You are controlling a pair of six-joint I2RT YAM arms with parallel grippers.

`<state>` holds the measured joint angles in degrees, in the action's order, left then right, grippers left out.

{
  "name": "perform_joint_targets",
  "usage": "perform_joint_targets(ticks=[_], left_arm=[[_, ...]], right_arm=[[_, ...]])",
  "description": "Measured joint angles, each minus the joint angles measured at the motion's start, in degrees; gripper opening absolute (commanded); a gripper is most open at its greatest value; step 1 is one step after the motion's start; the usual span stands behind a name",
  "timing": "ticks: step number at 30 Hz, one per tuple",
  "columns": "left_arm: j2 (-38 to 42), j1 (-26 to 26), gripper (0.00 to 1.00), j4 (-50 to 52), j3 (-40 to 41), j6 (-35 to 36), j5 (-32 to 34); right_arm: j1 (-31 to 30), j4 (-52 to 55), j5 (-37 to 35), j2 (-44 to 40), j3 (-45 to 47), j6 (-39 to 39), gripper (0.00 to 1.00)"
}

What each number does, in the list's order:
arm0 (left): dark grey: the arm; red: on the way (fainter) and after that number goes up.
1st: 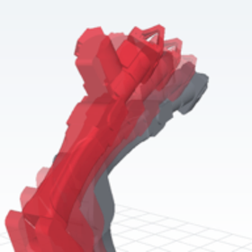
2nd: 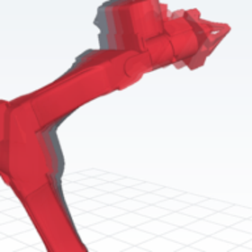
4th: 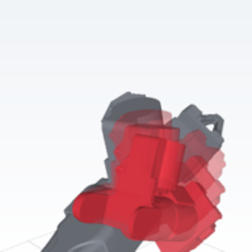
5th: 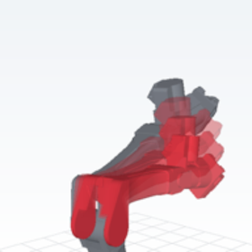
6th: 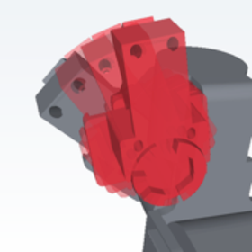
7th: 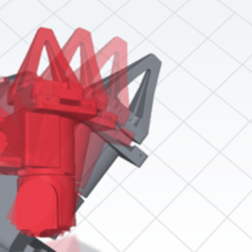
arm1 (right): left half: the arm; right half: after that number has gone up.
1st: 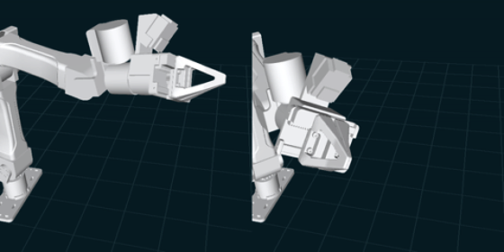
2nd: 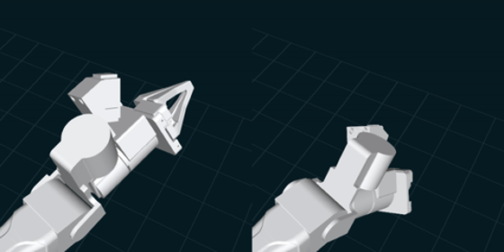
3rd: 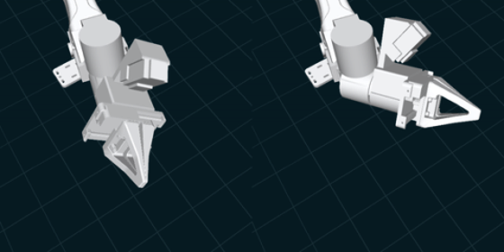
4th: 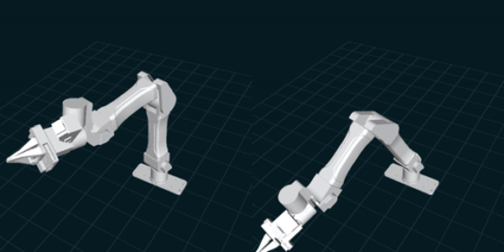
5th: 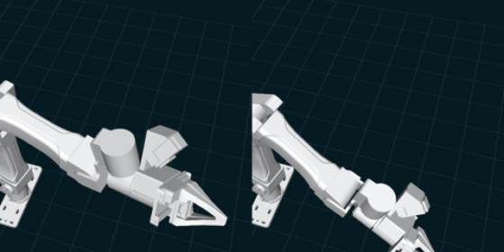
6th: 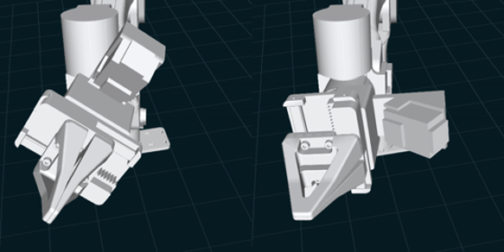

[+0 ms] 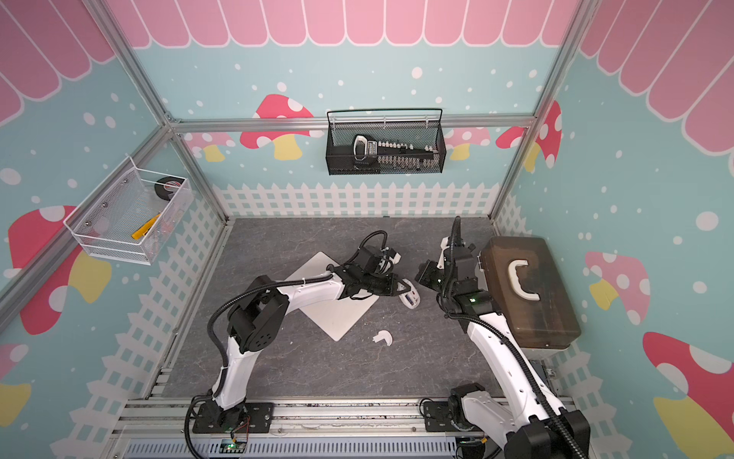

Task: Insert the wireless mouse receiver into the laptop
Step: Place the mouse at the center of the board.

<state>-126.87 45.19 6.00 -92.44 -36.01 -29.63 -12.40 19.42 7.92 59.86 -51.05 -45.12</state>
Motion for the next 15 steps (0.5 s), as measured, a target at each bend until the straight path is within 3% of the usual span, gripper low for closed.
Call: perform_joint_targets(ticks=[6, 10, 15], left_arm=[[-4.6, 1.2, 0.31, 7.3, -5.6, 2.8, -0.2], [-5.4, 1.5, 0.61, 9.3, -6.2, 3.9, 0.1], [-5.3, 1.5, 0.81, 10.1, -6.3, 5.2, 2.2]], right_arm=[[0.1, 0.6, -0.1, 0.0, 0.1, 0.4, 0.03], [0.1, 0.6, 0.0, 0.0, 0.1, 0.6, 0.03], [0.1, 0.5, 0.0, 0.0, 0.1, 0.6, 0.03]])
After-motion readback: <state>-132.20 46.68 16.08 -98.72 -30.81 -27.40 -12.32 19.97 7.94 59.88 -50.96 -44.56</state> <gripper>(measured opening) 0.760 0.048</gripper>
